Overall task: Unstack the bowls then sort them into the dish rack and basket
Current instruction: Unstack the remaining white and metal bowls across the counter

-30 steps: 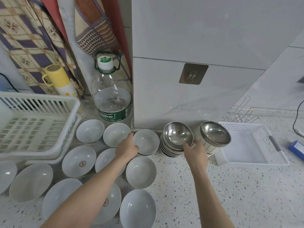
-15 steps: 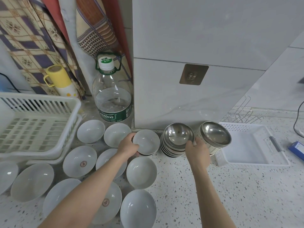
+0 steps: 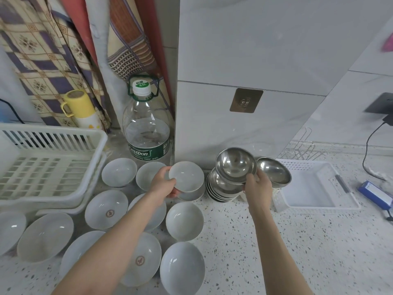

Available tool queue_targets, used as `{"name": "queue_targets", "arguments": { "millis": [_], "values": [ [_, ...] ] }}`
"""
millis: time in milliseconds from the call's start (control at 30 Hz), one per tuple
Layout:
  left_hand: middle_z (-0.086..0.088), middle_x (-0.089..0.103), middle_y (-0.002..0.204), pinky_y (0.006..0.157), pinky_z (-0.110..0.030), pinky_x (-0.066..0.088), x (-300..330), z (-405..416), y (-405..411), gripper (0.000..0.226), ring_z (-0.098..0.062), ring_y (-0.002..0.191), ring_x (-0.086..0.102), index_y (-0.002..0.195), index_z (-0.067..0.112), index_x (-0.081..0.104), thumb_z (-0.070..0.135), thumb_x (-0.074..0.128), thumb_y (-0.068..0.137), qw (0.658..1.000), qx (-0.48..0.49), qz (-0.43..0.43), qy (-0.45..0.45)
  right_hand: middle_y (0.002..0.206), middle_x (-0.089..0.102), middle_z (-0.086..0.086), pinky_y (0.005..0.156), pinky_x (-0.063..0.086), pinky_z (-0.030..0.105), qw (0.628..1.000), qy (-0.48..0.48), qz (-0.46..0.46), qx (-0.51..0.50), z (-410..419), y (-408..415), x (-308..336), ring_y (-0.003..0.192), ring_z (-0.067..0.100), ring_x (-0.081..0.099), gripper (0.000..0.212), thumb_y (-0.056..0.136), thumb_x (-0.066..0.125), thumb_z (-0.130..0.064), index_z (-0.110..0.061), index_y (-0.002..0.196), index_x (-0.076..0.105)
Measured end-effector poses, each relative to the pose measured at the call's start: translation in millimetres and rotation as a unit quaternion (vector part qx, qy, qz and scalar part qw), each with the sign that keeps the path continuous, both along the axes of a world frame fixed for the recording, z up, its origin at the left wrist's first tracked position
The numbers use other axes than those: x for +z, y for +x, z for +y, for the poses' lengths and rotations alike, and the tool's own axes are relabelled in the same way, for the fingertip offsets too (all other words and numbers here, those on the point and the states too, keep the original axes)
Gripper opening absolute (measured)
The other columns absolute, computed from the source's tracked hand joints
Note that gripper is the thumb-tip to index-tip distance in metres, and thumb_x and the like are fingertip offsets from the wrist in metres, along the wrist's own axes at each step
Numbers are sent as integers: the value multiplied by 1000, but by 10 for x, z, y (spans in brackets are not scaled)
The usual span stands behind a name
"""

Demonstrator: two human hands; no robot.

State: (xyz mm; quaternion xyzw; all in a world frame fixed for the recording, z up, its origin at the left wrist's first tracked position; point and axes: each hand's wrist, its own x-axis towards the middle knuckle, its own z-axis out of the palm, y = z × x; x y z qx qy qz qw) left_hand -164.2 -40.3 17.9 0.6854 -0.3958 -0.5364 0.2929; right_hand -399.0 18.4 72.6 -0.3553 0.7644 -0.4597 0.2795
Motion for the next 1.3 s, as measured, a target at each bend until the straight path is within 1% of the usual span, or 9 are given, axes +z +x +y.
{"name": "queue_targets", "arguments": {
  "millis": [67, 200, 367, 467, 567, 667, 800, 1033, 1300],
  "values": [
    [-13, 67, 67, 38, -22, 47, 70, 53, 79, 51, -20, 53, 64, 131, 29, 48, -2, 48, 90, 1000, 12, 19, -6, 74, 61, -3, 54, 48, 22, 997, -58, -52, -19, 77, 25, 65, 50, 1, 50, 35, 89, 42, -6, -11, 117, 63],
    [-16, 66, 62, 38, -22, 48, 207, 227, 228, 55, -23, 55, 64, 132, 28, 47, -6, 47, 89, 995, 38, 90, -7, 59, 50, -4, 44, 40, 12, 985, -108, -126, -52, 333, 106, 163, 46, 1, 44, 30, 87, 43, -3, -16, 101, 67],
    [-22, 65, 71, 38, -20, 47, 311, 602, 375, 55, -21, 55, 65, 132, 28, 47, -8, 47, 90, 987, 27, 157, 2, 60, 49, 2, 50, 34, 22, 980, -94, -139, -108, 824, 186, 19, 44, 1, 43, 25, 87, 44, -7, -12, 100, 65],
    [-21, 61, 73, 39, -19, 45, 295, 863, 424, 52, -14, 48, 65, 126, 26, 52, -8, 48, 87, 979, 22, 201, 17, 57, 48, 4, 52, 31, 26, 974, -62, -150, -161, 1116, 269, -221, 48, 9, 39, 24, 87, 44, -6, -6, 102, 62],
    [-19, 59, 73, 40, -19, 44, 250, 1055, 435, 53, -13, 47, 60, 126, 27, 53, -9, 49, 87, 973, 20, 226, 29, 57, 51, 3, 61, 38, 31, 968, -22, -149, -203, 1303, 404, -448, 55, 13, 44, 24, 88, 44, -7, -14, 105, 59],
    [-21, 57, 79, 42, -20, 45, 227, 1177, 447, 55, -17, 52, 58, 128, 28, 52, -9, 49, 87, 975, 10, 217, 39, 64, 58, 5, 70, 40, 36, 963, 14, -163, -214, 1378, 497, -637, 63, 14, 51, 38, 90, 46, -9, -22, 125, 55],
    [-19, 61, 71, 45, -23, 46, 224, 1343, 488, 56, -16, 53, 62, 128, 32, 51, -7, 50, 88, 982, -4, 184, 40, 75, 62, 6, 63, 43, 31, 961, 63, -189, -192, 1337, 512, -796, 66, 14, 55, 50, 92, 46, -8, -13, 142, 44],
    [-17, 66, 60, 45, -25, 49, 175, 1495, 429, 58, -19, 52, 62, 131, 30, 53, -6, 51, 86, 991, 4, 131, 18, 81, 65, 4, 49, 43, 25, 968, 134, -163, -133, 1124, 421, -951, 62, 11, 61, 52, 91, 46, -6, -14, 142, 42],
    [-14, 63, 55, 43, -25, 49, 138, 1578, 106, 55, -19, 48, 62, 126, 27, 53, -10, 46, 86, 991, 68, 112, -3, 79, 66, 4, 51, 46, 27, 973, 187, -131, -36, 1045, 191, -1099, 62, 15, 63, 53, 88, 45, -4, -15, 140, 42]
  ]
}}
